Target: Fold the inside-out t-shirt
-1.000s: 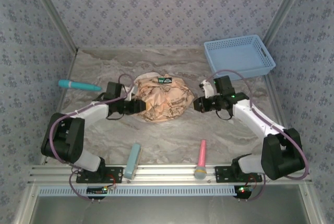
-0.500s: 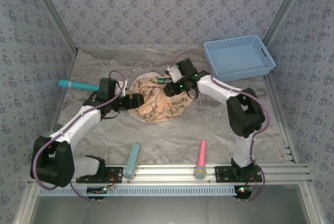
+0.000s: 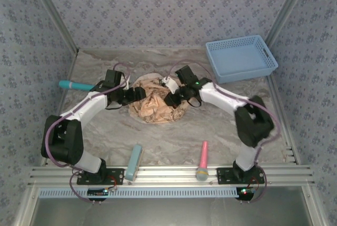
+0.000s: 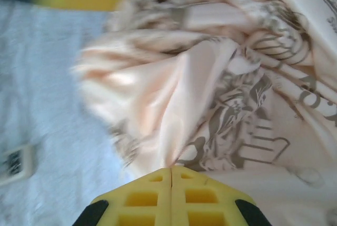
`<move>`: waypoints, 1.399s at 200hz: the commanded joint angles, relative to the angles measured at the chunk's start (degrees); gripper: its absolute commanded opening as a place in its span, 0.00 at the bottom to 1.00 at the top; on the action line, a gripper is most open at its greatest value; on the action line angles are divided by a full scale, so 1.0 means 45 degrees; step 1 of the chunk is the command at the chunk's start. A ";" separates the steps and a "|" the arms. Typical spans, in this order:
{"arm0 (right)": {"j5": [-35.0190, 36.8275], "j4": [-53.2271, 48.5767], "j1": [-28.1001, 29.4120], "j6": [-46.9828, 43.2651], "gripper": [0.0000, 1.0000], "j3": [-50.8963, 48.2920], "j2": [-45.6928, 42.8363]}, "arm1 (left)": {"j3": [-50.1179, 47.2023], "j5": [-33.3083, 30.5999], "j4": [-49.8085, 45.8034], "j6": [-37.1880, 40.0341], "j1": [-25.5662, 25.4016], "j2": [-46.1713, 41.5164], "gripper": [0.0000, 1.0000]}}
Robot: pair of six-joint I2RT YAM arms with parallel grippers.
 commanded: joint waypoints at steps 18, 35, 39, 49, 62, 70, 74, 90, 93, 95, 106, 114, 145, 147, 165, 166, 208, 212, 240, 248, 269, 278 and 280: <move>0.0769 0.0397 0.1310 -0.0088 0.01 -0.3298 -0.0933 | -0.0517 0.0101 0.0002 -0.0244 -0.0416 -0.0090 0.72; 0.0654 0.0183 0.1742 -0.0169 0.07 -0.3426 -0.0936 | -0.0741 -0.0076 0.0091 -0.0262 -0.0688 0.0004 0.72; 0.0530 0.0187 0.1749 -0.0203 0.09 -0.3423 -0.1024 | -0.0799 -0.0132 0.0109 -0.0264 -0.0748 0.0019 0.72; 0.0301 0.0050 0.1651 -0.0320 0.21 -0.3270 -0.1257 | -0.0811 -0.0276 0.0157 -0.0301 -0.0887 0.0175 0.72; 0.0099 -0.0198 0.1301 -0.0542 0.36 -0.2800 -0.1535 | -0.0748 -0.0323 0.0312 -0.0378 -0.1070 0.0420 0.72; 0.0116 -0.0224 0.0989 -0.0551 0.39 -0.2401 -0.1616 | -0.0646 -0.0464 0.0299 -0.0367 -0.1195 0.0576 0.72; 0.0241 -0.0210 0.0829 -0.0470 0.40 -0.2187 -0.1602 | -0.0561 -0.0553 0.0263 -0.0330 -0.1266 0.0687 0.72; 0.0548 -0.0112 0.0186 -0.0166 0.45 -0.1155 -0.1116 | -0.0092 -0.1176 -0.0221 -0.0040 -0.1544 0.0996 0.72; 0.0697 -0.0010 0.0097 -0.0037 0.46 -0.0951 -0.0992 | -0.0014 -0.1304 -0.0287 0.0032 -0.1593 0.1022 0.72; 0.0807 0.0037 0.0028 0.0055 0.47 -0.0873 -0.0850 | 0.0052 -0.1378 -0.0325 0.0083 -0.1610 0.1064 0.72; 0.1278 0.0127 -0.0213 0.0448 0.48 0.0152 -0.0013 | 0.0322 -0.1891 -0.0581 0.0209 -0.1751 0.1309 0.72; 0.1526 0.0186 -0.0308 0.0623 0.49 0.0645 0.0669 | 0.0494 -0.2095 -0.0597 0.0238 -0.1776 0.1499 0.72; 0.2336 0.0241 -0.0274 0.1575 0.50 0.2306 0.3172 | 0.1035 -0.2255 -0.0849 0.0335 -0.1759 0.2287 0.45; 0.2291 0.0256 -0.0255 0.1649 0.50 0.2372 0.3292 | 0.1052 -0.2226 -0.0876 0.0349 -0.1749 0.2308 0.43; 0.2521 0.0314 0.0058 0.2048 0.50 0.2691 0.4079 | 0.0969 -0.1858 -0.0919 0.0511 -0.1759 0.2212 0.26; 0.2532 0.0327 0.0084 0.2059 0.50 0.2693 0.4106 | 0.0948 -0.1865 -0.0922 0.0524 -0.1759 0.2195 0.26; 0.2237 0.1061 0.0275 0.2624 0.00 0.2475 0.4321 | 0.0313 -0.0654 -0.0623 0.1047 -0.1285 0.1336 0.05; 0.1709 0.1324 0.0143 0.2621 0.00 0.2262 0.4118 | 0.0285 -0.0420 -0.0561 0.1072 -0.1183 0.1215 0.03; -0.0338 0.2001 -0.1037 0.3133 0.00 0.1079 0.1811 | 0.0084 0.0675 0.0128 0.1297 -0.0378 -0.0655 0.00; -0.0809 0.1726 -0.1421 0.2970 0.00 0.0912 0.1073 | 0.0139 0.1141 0.0541 0.1406 -0.0196 -0.1176 0.00; -0.1517 0.1121 -0.2503 0.2801 0.00 0.0261 -0.0536 | 0.0605 0.1678 0.0825 0.2001 -0.0040 -0.1861 0.00; -0.1620 0.1101 -0.2997 0.2894 0.00 -0.0399 -0.1117 | 0.0508 0.1494 0.0878 0.2247 -0.0025 -0.1940 0.00; -0.1574 0.1135 -0.3099 0.2931 0.00 -0.0560 -0.1209 | 0.0436 0.1357 0.0962 0.2229 -0.0022 -0.1942 0.00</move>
